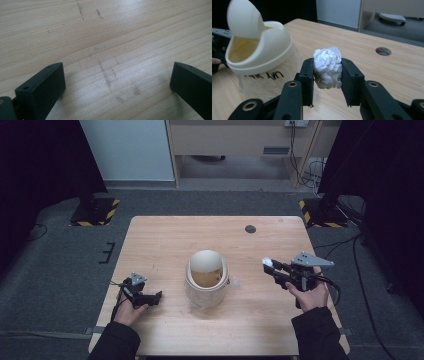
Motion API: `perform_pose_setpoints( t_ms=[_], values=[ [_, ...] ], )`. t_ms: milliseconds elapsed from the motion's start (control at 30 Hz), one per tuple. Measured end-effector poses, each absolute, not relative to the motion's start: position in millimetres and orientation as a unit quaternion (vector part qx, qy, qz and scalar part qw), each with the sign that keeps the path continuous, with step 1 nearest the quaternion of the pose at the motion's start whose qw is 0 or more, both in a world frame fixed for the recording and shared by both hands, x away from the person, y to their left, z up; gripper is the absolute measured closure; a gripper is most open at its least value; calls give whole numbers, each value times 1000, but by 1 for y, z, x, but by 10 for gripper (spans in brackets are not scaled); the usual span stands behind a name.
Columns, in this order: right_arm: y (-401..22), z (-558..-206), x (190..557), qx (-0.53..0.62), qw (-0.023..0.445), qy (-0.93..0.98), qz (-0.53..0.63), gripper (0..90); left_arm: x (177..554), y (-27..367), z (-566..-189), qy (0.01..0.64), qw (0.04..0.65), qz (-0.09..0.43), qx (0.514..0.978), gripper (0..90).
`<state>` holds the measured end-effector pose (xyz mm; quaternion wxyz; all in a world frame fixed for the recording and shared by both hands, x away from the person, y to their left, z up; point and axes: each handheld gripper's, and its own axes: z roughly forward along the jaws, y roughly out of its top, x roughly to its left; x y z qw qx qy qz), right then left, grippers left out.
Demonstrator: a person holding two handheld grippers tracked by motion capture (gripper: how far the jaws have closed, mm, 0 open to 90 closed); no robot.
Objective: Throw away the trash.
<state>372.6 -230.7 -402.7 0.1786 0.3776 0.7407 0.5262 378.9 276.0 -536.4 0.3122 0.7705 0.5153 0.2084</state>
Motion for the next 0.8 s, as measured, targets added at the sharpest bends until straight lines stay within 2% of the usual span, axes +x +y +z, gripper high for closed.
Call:
perform_pose_setpoints(
  t_ms=[433,800],
  values=[
    [-212,-378,361,337,170,735,563,654,379,276,-536,513,312,208,772,0],
    [-193,-373,357,311,145,737,582,654,380,276,-536,513,312,208,772,0]
  ],
)
